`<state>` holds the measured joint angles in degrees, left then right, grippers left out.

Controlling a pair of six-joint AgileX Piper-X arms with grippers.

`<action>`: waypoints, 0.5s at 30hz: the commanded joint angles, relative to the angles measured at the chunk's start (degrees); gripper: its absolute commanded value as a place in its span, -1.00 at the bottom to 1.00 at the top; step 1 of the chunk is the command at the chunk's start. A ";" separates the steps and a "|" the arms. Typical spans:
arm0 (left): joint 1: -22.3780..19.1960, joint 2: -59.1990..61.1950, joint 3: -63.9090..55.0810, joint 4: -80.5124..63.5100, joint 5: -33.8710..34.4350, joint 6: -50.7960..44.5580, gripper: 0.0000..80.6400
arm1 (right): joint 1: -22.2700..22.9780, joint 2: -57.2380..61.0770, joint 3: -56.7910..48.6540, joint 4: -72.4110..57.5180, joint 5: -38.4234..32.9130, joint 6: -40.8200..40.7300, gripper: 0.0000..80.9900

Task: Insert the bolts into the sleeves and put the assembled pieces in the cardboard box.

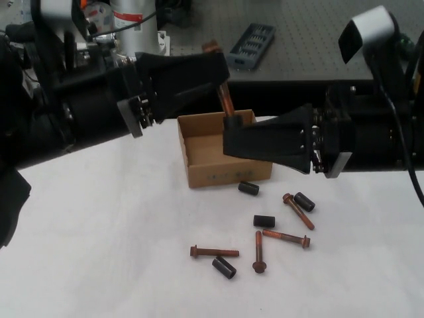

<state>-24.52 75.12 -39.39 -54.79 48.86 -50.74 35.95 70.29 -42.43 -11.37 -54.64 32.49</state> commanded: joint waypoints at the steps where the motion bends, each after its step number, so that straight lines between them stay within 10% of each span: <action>1: 0.30 -0.77 -0.16 1.84 5.45 0.81 -0.98 | -0.57 -0.43 -0.43 -2.28 -0.29 -0.37 -0.93; 15: 0.30 -0.77 -0.11 8.57 15.63 1.87 -0.98 | -0.57 -0.43 -0.43 1.28 -3.23 -2.64 -0.93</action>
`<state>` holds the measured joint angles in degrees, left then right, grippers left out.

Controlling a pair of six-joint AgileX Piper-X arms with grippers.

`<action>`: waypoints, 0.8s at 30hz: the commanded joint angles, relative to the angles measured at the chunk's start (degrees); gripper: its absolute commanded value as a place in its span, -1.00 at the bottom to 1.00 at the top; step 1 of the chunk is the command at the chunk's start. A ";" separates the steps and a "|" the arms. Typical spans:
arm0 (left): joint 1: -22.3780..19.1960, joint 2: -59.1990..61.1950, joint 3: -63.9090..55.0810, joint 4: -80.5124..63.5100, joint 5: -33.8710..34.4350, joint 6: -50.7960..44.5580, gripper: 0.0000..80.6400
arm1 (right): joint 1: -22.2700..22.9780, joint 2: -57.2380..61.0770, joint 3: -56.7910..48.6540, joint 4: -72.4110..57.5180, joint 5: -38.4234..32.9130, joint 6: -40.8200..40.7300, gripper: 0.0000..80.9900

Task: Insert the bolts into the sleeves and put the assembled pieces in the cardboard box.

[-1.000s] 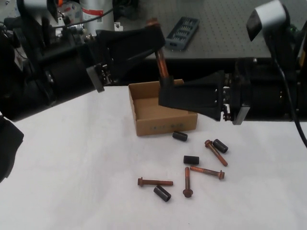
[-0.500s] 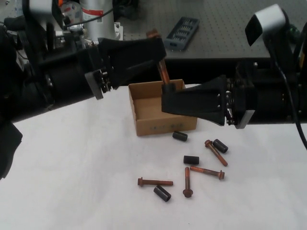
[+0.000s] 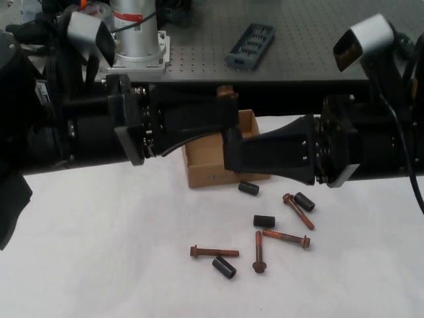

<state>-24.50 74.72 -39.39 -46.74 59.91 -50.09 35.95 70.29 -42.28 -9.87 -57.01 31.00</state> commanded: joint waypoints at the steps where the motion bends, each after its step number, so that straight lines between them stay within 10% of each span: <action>1: 0.29 -0.37 -0.11 0.52 4.95 1.22 -0.98 | -0.57 -0.43 -0.59 -0.24 -0.74 -1.14 -0.93; 9: 0.29 -0.37 -0.11 0.39 3.36 2.52 -0.92 | -0.57 -0.43 -0.59 -0.35 -0.58 -1.14 -0.93; 16: 0.29 -0.37 -0.11 0.39 0.53 -2.53 0.32 | -0.57 -0.43 -0.59 -0.35 -0.58 -1.25 -0.93; 24: 0.70 -0.37 -0.11 -3.97 -1.16 -4.14 0.25 | -0.57 -0.43 -0.59 -0.35 -0.58 -1.25 -0.93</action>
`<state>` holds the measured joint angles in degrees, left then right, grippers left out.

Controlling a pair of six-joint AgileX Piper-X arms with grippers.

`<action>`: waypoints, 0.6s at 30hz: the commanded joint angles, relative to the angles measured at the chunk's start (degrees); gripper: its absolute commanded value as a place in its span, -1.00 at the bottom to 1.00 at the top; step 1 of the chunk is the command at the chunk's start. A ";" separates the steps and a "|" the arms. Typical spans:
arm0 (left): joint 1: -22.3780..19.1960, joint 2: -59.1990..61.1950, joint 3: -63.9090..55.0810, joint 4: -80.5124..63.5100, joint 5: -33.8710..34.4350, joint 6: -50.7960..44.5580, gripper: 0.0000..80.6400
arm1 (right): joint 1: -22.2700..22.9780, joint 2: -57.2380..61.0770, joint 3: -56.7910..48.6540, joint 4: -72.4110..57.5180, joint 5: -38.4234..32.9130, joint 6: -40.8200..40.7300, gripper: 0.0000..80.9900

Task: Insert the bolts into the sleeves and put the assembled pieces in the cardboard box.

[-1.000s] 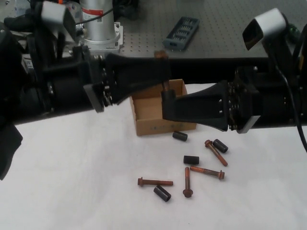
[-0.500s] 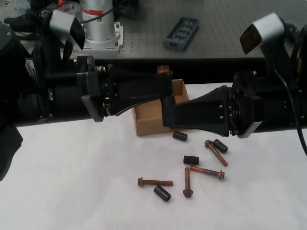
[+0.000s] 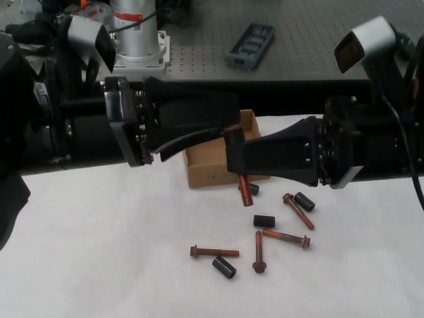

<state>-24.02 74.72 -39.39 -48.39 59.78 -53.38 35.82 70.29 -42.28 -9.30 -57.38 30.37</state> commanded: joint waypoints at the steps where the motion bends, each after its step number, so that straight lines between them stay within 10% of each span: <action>1: 0.58 -0.52 -0.11 -3.17 -1.37 -1.22 0.25 | -0.43 -0.43 -0.59 -0.91 -0.21 -0.62 -0.93; 18: 17.56 -12.40 -0.11 10.62 5.14 -0.20 0.05 | -6.01 15.94 -11.88 6.03 8.45 -3.88 -0.93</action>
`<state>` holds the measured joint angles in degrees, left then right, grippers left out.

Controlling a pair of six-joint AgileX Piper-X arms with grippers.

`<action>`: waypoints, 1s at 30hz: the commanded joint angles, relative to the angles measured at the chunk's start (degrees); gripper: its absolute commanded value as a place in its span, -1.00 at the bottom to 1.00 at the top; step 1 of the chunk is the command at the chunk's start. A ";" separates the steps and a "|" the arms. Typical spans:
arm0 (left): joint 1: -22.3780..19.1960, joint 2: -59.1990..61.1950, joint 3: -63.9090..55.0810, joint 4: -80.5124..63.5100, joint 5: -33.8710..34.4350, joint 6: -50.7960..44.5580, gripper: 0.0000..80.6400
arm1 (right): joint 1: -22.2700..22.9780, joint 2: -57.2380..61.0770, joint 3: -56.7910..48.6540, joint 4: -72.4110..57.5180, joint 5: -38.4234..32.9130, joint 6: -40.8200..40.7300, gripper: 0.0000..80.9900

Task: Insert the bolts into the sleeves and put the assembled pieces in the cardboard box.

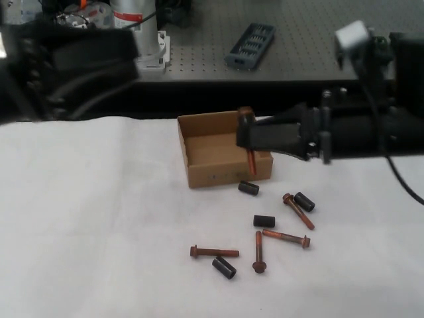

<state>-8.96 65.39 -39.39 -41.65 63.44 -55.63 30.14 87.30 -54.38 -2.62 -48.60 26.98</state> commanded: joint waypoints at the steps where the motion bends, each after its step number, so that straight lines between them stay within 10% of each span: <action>1: 3.13 -3.92 -0.11 6.37 1.48 3.11 0.02 | -0.33 1.11 -1.78 0.24 0.64 -0.97 -0.93; 8: 6.28 -12.34 -0.11 33.17 -0.61 20.56 -0.14 | -2.12 16.63 -17.73 14.34 10.85 -6.66 -0.93; 16: 6.55 -21.28 -0.11 69.67 -20.89 43.47 -0.14 | -3.65 31.56 -38.75 34.89 27.40 -21.16 -0.93; 30: 6.55 -22.75 -0.11 72.44 -22.37 45.61 -0.14 | -3.47 45.33 -57.02 38.73 29.11 -22.28 -0.93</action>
<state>-2.51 43.16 -39.39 31.10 42.01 -11.29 26.61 132.88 -110.16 35.78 -18.74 5.44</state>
